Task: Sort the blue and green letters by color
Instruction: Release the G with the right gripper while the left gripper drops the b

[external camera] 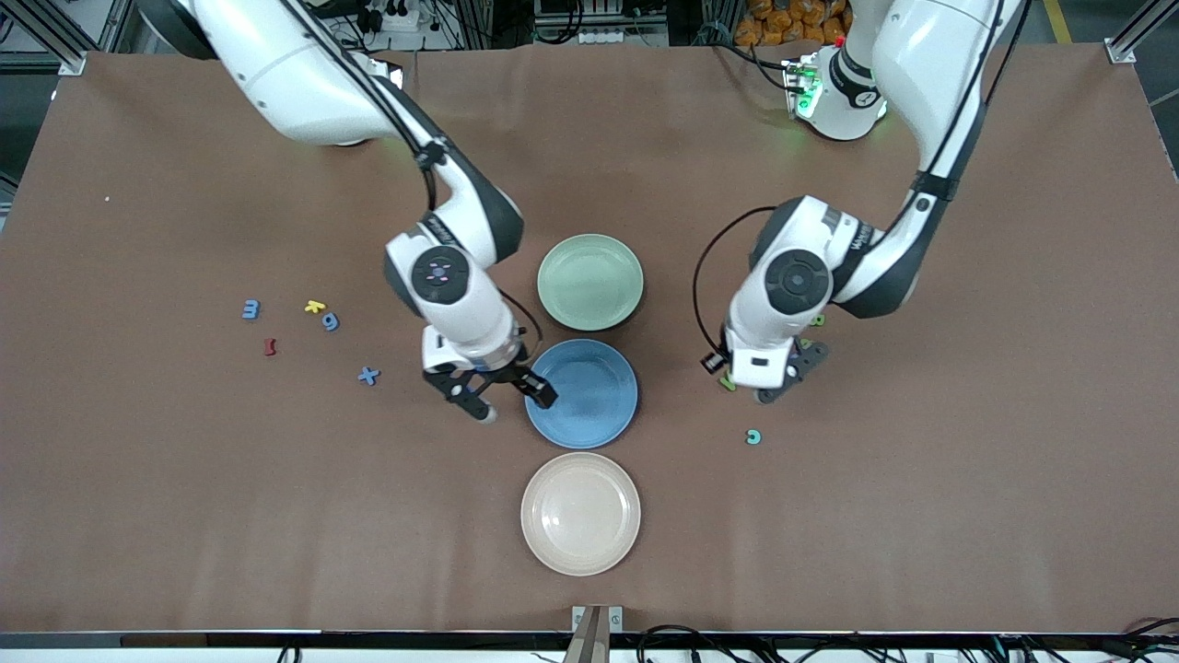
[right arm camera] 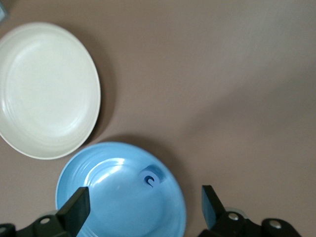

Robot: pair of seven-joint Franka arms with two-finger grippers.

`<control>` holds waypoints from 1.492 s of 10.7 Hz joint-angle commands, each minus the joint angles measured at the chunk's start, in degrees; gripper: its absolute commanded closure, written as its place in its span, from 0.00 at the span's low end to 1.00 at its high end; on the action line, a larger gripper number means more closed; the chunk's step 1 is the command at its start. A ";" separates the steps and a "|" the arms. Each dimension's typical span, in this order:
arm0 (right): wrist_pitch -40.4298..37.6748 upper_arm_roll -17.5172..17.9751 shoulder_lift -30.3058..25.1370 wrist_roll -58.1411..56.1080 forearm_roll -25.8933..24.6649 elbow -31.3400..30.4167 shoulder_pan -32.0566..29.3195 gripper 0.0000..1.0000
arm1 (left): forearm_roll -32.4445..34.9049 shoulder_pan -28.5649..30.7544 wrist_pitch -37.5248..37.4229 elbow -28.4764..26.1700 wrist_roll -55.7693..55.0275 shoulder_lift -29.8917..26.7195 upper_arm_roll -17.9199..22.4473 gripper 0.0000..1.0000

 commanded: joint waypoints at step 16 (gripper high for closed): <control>9.49 1.46 -7.79 -34.84 0.02 -29.28 -25.78 0.31 | 8.26 -15.78 -1.55 3.85 -9.76 7.73 -0.20 0.00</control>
